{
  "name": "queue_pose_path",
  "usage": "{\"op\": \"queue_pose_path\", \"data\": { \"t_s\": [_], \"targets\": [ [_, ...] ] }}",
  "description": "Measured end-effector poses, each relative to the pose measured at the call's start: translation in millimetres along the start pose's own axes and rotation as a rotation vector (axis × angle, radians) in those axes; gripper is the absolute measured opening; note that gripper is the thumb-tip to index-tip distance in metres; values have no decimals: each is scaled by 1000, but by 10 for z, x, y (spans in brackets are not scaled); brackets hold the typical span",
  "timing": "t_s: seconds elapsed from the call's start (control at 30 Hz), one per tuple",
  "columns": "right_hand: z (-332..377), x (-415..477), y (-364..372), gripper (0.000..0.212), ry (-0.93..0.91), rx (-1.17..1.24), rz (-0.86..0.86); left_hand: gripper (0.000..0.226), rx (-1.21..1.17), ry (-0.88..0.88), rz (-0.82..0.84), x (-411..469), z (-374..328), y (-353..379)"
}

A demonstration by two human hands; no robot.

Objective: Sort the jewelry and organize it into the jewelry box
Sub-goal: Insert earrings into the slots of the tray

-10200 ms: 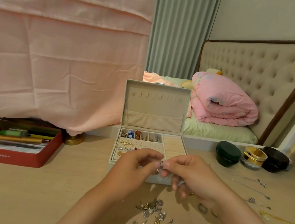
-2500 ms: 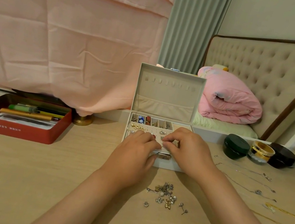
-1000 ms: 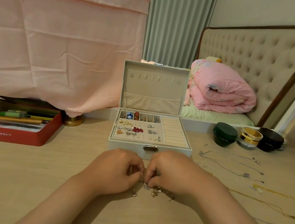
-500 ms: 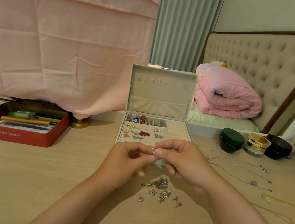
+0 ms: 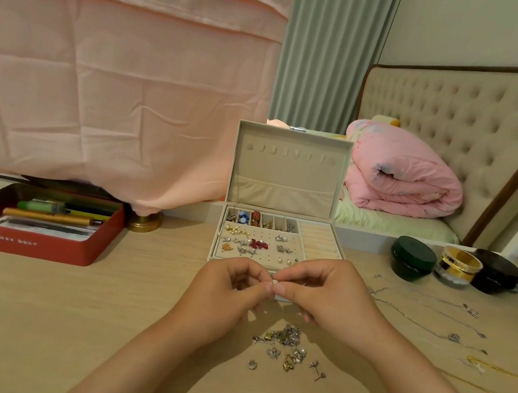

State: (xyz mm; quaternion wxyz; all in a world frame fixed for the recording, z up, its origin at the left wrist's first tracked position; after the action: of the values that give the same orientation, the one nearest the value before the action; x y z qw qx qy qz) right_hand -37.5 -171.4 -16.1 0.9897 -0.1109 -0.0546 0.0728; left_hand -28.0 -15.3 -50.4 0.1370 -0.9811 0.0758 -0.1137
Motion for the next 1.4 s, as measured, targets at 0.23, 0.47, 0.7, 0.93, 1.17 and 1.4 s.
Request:
{"op": "queue_pose_path", "data": {
  "t_s": [0.23,0.47,0.7,0.93,1.17,1.4],
  "targets": [
    [67,74,-29,9,-40,-44,6,10,228,130,-46,22,-95,-31],
    [217,298,-128,11,-122,-254,-81,10,451,254,-125,86,-196,-167],
    [238,632,-98,5,-208,-682,-163,17,848,426,-269,221,-220,-483],
    [149,735,80,8,-357,-920,-118,23,924,444,-179,255,-80,-443],
    [191,705,96,10,-418,-1043,-62,19,948,435,-173,265,-40,-392],
    [222,728,176,18,-354,-1125,5,19,958,437,-173,236,-84,-366]
  ]
}}
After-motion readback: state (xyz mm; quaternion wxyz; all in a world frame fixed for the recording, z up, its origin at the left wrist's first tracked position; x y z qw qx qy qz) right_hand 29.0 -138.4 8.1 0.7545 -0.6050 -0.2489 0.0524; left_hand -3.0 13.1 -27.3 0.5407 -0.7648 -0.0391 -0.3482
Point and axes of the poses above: each hand's wrist, its own x-axis towards the middle knuckle, its own y-axis out of the palm, z = x × y, the point moved 7 cm from there along x, towards the middle knuckle, and after that the axes turned 8 degrees about x, right-handed, at the moved point
